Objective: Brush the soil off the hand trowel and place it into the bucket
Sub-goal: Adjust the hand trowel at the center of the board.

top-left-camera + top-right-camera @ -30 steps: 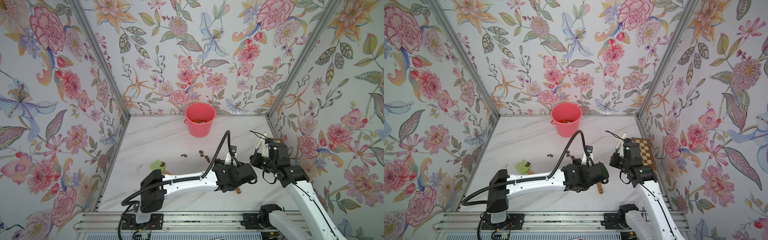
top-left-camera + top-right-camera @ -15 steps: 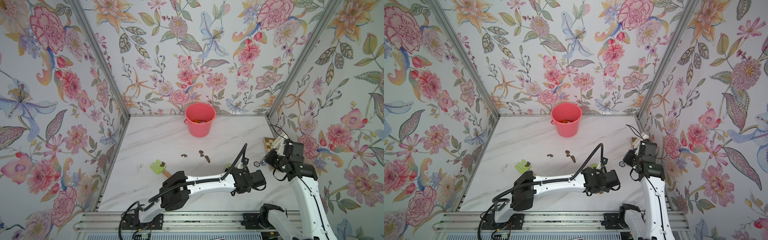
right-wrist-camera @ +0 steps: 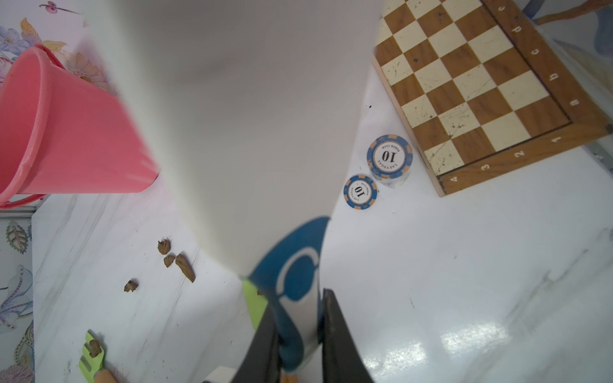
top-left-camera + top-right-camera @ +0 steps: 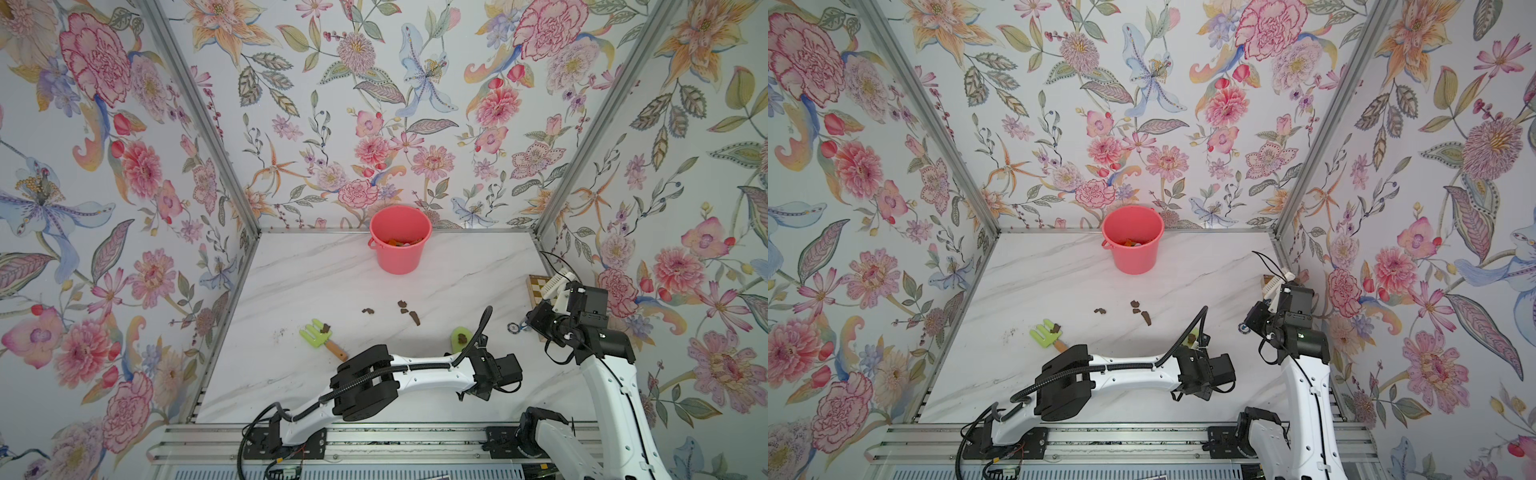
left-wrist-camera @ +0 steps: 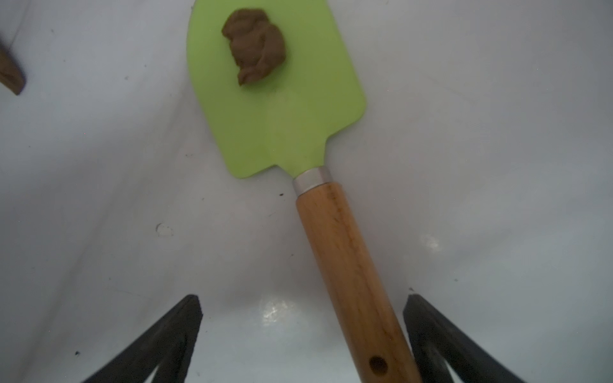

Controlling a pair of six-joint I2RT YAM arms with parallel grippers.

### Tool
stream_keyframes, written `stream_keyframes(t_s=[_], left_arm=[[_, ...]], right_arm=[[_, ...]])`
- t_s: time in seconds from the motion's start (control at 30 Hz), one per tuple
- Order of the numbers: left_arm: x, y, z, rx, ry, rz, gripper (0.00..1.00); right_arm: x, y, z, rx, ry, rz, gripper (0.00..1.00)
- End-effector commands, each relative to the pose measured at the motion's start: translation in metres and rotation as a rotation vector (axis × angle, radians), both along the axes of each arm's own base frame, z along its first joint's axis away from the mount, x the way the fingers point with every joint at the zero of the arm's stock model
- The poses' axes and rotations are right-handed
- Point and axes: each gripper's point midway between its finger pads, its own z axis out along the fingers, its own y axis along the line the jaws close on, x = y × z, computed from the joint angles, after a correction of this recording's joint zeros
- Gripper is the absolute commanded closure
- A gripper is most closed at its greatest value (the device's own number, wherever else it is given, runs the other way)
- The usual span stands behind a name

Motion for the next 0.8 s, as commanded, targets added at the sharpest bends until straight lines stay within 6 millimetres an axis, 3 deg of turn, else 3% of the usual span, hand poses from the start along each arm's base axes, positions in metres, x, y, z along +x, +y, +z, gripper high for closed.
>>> stream_keyframes(t_s=[0.0, 0.13, 0.3, 0.5, 0.77], left_arm=[[0.002, 0.03, 0.017, 0.022, -0.026, 0.052, 0.01], [0.003, 0.056, 0.013, 0.013, -0.015, 0.069, 0.03], [-0.006, 0.046, 0.022, -0.057, -0.005, -0.088, 0.12], [-0.006, 0.028, 0.044, -0.104, -0.043, -0.266, 0.12], [-0.008, 0.025, 0.027, -0.086, 0.014, -0.349, 0.23]], right_arm=[[-0.004, 0.007, -0.006, 0.041, 0.009, 0.016, 0.94], [-0.004, 0.018, -0.011, 0.085, 0.022, 0.064, 0.94], [-0.004, 0.025, -0.013, 0.117, 0.024, 0.092, 0.94], [-0.006, 0.039, -0.018, 0.148, 0.039, 0.145, 0.94], [-0.017, 0.061, -0.037, 0.149, 0.121, 0.215, 0.94]])
